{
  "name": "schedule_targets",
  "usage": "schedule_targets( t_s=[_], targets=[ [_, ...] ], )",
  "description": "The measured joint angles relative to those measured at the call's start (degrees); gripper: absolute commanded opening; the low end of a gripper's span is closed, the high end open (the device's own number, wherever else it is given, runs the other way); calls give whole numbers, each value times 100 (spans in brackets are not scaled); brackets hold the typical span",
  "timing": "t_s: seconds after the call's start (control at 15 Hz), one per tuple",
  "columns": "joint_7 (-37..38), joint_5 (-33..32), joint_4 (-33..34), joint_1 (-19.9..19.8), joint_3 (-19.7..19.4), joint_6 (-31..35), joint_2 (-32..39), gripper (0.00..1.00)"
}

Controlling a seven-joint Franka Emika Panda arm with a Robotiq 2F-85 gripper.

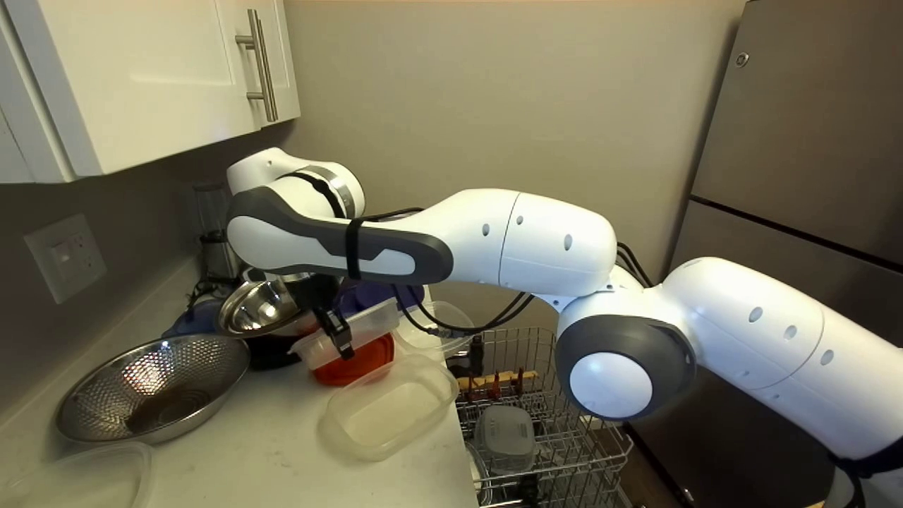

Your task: Take the plastic bowl out of the dish washing rack

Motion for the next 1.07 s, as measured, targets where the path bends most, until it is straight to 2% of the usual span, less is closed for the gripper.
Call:
schedule_targets(
  t_s=[0.67,0.8,1.07],
  targets=[
    [-1442,234,9,-58,210,669,272,1],
    [-1596,258,9,-83,218,672,271,30],
    [-1800,359,11,-138,264,672,270,53]
  ],
)
